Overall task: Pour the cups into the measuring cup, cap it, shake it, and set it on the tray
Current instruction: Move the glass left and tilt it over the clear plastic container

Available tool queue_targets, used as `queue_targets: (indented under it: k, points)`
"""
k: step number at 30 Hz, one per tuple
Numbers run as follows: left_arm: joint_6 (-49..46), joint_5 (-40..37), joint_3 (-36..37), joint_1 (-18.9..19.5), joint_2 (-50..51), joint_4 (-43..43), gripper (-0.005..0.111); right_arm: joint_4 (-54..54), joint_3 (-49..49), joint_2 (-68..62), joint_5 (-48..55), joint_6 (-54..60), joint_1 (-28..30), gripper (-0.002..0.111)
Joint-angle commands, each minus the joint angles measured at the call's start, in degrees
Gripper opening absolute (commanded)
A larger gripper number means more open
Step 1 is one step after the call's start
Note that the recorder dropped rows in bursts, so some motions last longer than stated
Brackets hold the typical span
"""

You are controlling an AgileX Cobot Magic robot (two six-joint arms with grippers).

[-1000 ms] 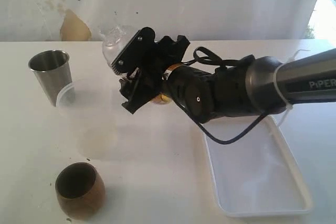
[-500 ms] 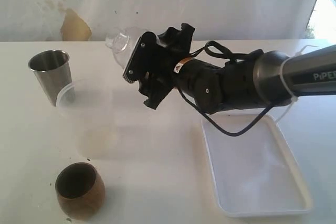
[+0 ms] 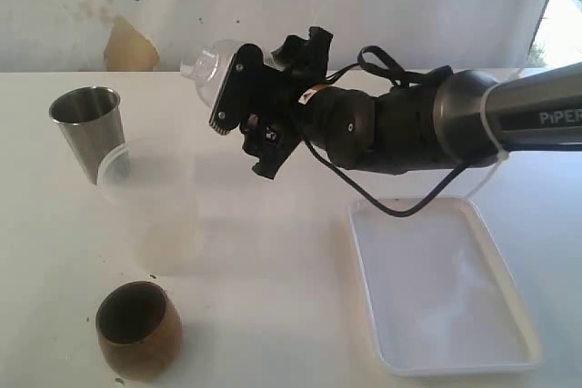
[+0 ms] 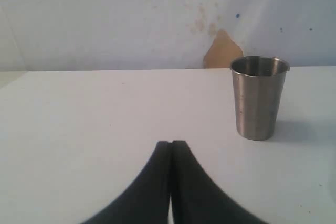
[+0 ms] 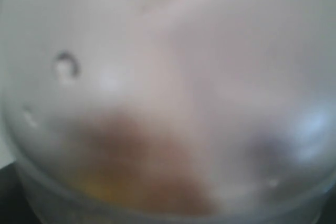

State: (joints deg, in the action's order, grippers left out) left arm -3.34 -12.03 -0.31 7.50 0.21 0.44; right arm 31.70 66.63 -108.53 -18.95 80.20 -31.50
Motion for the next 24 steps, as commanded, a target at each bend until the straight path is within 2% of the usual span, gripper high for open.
queue_targets:
  k: [1, 6, 15, 24]
  points:
    - [0.0, 0.5, 0.3, -0.2, -0.2, 0.0, 0.0, 4.6, 0.9, 0.9, -3.3, 5.6, -0.6, 0.0]
    - [0.0, 0.5, 0.3, -0.2, -0.2, 0.0, 0.0, 5.7, 1.9, 0.9, -4.8, 6.5, -2.8, 0.0]
    - [0.0, 0.5, 0.3, -0.2, -0.2, 0.0, 0.0, 5.7, 2.6, 0.9, -4.8, 11.3, -2.7, 0.0]
    - [0.0, 0.5, 0.3, -0.2, -0.2, 0.0, 0.0, 5.7, 2.6, 0.9, -5.6, 22.8, -2.7, 0.0]
